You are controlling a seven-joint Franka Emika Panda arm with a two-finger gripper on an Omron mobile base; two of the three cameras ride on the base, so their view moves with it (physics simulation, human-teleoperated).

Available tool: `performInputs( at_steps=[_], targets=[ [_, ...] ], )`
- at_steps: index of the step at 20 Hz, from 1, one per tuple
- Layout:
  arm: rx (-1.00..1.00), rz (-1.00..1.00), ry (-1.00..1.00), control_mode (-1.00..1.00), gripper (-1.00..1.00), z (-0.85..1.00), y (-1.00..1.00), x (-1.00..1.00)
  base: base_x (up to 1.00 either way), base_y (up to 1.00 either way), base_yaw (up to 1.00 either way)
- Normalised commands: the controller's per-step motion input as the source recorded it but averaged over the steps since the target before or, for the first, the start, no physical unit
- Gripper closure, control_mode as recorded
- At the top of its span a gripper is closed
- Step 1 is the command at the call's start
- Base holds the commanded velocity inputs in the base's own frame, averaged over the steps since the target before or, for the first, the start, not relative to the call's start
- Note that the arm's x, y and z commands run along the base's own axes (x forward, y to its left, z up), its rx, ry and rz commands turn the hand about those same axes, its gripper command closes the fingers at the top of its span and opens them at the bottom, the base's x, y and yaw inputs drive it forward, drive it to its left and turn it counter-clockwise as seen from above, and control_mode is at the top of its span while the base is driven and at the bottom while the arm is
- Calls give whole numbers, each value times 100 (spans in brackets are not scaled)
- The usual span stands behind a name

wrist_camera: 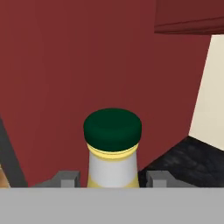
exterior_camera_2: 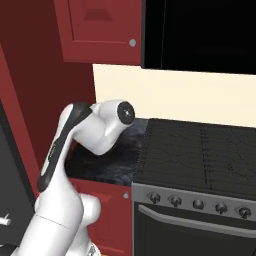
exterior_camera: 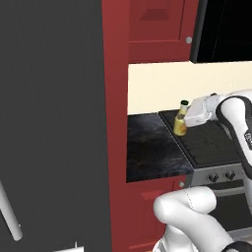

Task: Take 2 condiments from the cabinet and move them on the counter near the stove.Make sure the condiments are lined up with each other, next to each other.

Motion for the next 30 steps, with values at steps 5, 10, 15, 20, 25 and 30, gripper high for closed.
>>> performInputs(
  at_steps=[5, 10, 15, 20, 25, 30],
  targets=[
    [-2, 3, 0, -100, 100, -65, -17, 56, 0, 0, 0],
    [-4, 0, -1, -100, 100, -65, 0, 43, 0, 0, 0],
    [-3, 0, -6, -100, 100, -55, -7, 40, 0, 0, 0],
    [0, 0, -4, -100, 100, -45, -19, 47, 0, 0, 0],
    [0, 1, 0, -100, 100, -35, -31, 48, 0, 0, 0],
    [0, 1, 1, -100, 100, -29, -29, 44, 0, 0, 0]
  ],
)
